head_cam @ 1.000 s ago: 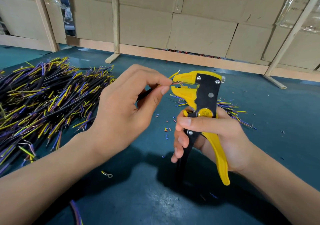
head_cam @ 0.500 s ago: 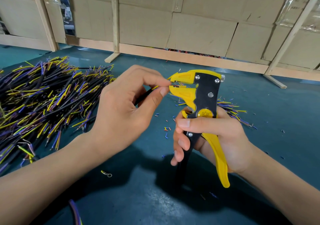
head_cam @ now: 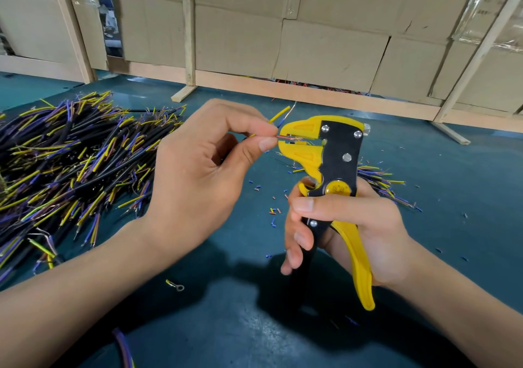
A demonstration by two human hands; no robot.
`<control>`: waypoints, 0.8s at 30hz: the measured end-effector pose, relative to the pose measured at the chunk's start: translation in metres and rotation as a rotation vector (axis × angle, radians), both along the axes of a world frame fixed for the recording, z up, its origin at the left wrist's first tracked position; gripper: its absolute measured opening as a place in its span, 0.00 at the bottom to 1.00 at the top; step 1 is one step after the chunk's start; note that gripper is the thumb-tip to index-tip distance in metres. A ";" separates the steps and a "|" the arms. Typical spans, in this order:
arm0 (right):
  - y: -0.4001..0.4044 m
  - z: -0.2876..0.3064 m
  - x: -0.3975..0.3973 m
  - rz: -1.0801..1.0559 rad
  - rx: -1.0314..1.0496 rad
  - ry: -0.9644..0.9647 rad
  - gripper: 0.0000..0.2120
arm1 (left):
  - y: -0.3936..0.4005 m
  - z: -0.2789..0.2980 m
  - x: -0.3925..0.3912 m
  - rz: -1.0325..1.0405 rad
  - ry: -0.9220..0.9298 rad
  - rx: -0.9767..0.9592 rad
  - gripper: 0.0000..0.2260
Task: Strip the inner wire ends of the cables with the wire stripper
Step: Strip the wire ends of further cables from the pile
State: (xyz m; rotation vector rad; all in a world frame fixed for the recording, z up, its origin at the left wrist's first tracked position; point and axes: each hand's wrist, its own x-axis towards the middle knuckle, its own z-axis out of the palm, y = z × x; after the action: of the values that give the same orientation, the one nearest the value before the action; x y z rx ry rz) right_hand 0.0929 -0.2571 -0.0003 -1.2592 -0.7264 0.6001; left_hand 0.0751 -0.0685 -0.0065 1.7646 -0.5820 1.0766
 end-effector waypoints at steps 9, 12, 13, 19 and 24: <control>0.001 0.001 0.000 -0.029 -0.011 0.015 0.09 | 0.001 -0.001 -0.001 -0.002 -0.027 0.062 0.04; 0.001 0.001 0.000 -0.029 -0.007 0.024 0.09 | 0.000 0.000 -0.002 0.008 -0.043 0.090 0.06; 0.001 0.001 0.000 -0.028 -0.005 0.025 0.08 | 0.000 0.000 -0.002 0.010 -0.047 0.094 0.06; 0.003 0.002 -0.001 -0.090 -0.009 0.033 0.09 | 0.000 0.000 -0.004 0.038 -0.055 0.117 0.06; 0.002 0.002 -0.003 -0.163 -0.031 0.049 0.09 | 0.000 0.001 -0.005 0.052 -0.057 0.135 0.05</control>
State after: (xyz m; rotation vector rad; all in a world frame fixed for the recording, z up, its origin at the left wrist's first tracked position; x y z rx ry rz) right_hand 0.0895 -0.2546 0.0017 -1.3137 -0.5692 0.5081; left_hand 0.0704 -0.0684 -0.0056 1.8795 -0.6604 1.1500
